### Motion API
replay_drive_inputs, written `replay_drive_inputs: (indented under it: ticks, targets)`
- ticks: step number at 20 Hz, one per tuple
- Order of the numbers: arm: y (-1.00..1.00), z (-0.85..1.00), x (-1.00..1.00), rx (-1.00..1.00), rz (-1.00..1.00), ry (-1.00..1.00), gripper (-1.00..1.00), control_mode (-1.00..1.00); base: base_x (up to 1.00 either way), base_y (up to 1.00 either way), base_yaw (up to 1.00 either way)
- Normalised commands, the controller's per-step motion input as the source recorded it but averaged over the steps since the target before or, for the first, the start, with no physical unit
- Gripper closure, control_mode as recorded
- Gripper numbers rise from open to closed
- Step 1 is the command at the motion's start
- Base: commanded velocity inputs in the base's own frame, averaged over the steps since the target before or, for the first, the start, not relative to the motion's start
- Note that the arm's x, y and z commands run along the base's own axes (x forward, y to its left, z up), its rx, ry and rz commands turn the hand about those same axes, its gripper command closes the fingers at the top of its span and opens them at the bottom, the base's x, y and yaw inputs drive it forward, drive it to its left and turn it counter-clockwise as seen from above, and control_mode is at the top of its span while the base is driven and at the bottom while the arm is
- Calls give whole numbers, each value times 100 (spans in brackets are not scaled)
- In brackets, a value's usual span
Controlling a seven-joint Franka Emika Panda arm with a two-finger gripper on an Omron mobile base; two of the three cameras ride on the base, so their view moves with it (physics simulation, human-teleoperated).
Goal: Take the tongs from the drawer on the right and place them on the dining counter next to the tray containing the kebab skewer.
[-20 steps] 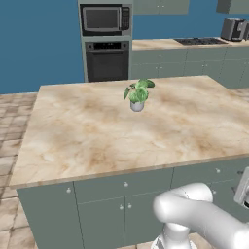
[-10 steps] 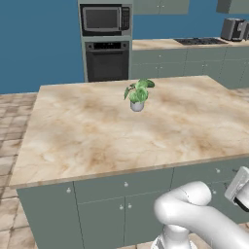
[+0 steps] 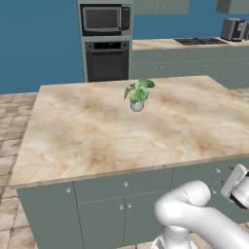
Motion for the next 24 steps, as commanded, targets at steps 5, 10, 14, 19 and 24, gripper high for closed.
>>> replay_drive_inputs:
  ticks: [5,10,14,19,24]
  targets:
    - [-1,-8,4,-4,0,0,-100,-100,0,0,0]
    - [-11,-15,10,-6,0,0,-100,-100,0,0,0]
    - [-28,-1,6,-4,-1,0,-100,-100,0,0,0]
    - [-17,0,1,-1,-1,0,-100,-100,0,0,0]
    - [0,-10,1,0,0,0,-100,-100,0,0,0]
